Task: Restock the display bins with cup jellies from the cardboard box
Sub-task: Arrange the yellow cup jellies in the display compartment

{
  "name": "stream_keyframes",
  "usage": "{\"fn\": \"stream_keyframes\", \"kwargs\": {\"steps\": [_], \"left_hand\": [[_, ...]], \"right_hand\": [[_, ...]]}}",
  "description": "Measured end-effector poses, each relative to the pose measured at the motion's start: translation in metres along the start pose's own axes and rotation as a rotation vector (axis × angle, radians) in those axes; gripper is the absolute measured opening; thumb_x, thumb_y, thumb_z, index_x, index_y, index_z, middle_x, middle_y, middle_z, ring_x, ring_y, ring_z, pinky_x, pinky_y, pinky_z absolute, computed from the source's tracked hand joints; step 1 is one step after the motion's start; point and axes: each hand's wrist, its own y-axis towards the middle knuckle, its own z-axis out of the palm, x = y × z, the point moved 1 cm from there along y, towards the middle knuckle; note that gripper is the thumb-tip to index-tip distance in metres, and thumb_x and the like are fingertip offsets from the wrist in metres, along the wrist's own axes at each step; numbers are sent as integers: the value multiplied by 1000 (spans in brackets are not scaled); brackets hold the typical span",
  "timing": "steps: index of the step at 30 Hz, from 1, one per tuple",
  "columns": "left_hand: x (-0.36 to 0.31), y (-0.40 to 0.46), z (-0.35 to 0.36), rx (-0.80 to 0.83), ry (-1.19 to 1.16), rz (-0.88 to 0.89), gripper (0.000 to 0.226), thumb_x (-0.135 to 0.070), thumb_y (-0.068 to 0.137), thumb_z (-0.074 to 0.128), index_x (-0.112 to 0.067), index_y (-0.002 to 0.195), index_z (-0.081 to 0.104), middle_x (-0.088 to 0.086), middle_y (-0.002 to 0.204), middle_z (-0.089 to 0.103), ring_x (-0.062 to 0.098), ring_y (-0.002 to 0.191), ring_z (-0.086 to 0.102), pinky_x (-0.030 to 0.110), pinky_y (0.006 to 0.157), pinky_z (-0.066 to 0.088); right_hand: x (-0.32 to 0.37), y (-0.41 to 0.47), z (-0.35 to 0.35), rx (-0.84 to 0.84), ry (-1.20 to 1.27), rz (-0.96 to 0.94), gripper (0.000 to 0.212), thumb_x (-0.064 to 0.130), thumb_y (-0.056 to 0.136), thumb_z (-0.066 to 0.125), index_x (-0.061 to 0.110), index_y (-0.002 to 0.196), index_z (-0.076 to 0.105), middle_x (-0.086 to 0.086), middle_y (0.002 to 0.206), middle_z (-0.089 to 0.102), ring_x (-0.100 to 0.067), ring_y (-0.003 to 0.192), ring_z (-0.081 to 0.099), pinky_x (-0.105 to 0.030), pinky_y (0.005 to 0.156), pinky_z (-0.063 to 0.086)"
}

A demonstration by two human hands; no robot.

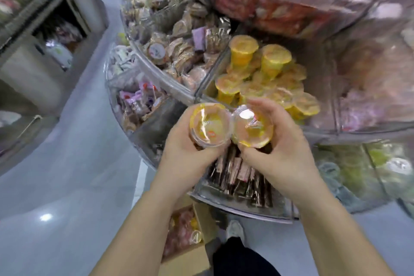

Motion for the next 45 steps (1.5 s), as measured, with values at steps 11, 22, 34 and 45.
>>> {"fn": "stream_keyframes", "kwargs": {"steps": [11,22,34,45], "left_hand": [[-6,85,74,-149,110,65,51,-30,53,83,-28,95,55,-21,90,68,-2,86,63,8,73,45],[10,95,76,-296,117,-2,53,-33,62,77,-41,100,41,-16,96,60,-6,87,61,12,71,49],[14,97,49,-314,431,19,46,-34,64,80,-50,96,51,-19,100,63,3,97,60,32,82,51],[14,102,42,-288,531,-34,68,-40,62,80,-38,116,39,-24,105,54,-5,96,55,12,81,42]], "right_hand": [[-34,76,-122,-167,-89,2,51,32,59,78,46,104,56,18,102,66,2,94,62,-14,79,48],[-56,111,-128,-59,-533,21,59,24,73,74,22,127,51,4,124,57,-13,115,50,-19,92,33],[-54,107,-125,-30,-528,23,83,35,63,82,24,134,41,6,128,45,-5,116,42,-5,89,24],[-23,84,-93,-191,-382,-261,27,23,76,68,16,102,64,7,105,54,-8,102,49,-15,88,38]]}}
